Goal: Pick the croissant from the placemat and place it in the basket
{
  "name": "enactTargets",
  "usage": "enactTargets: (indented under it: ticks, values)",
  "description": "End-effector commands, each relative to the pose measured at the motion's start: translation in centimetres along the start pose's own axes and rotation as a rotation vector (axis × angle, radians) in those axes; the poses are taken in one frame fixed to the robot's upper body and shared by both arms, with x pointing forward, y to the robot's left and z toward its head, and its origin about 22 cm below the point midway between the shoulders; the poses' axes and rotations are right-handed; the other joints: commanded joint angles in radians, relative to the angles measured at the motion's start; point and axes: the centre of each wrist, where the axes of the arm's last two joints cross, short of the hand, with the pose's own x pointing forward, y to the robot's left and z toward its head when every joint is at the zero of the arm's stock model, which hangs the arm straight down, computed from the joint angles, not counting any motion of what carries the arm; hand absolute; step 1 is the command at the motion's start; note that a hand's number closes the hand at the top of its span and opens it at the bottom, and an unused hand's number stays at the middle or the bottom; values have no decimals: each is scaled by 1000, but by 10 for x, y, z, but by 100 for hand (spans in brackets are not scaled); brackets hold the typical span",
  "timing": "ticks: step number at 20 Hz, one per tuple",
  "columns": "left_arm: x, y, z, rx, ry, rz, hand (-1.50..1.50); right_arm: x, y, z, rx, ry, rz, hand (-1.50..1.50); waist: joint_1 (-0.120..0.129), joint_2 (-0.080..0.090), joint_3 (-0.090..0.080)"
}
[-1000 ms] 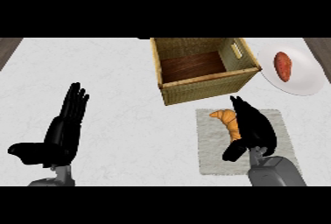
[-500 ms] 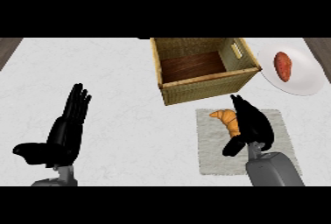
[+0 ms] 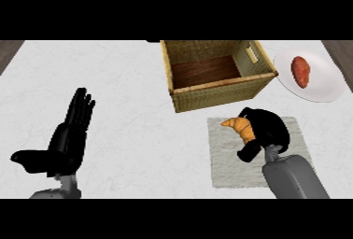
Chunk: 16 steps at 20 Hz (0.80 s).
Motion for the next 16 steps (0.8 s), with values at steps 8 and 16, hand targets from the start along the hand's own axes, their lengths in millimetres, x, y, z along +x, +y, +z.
enactTargets:
  ticks: [8,16]
  values:
    - [-3,2,3,-6,14,5,0,11,5,13,-33,-77,72,150,-1,5,6]
    - [6,-16,-4,-99,-8,18,0,154,50,68,-102,-428,243,150,105,17,6]
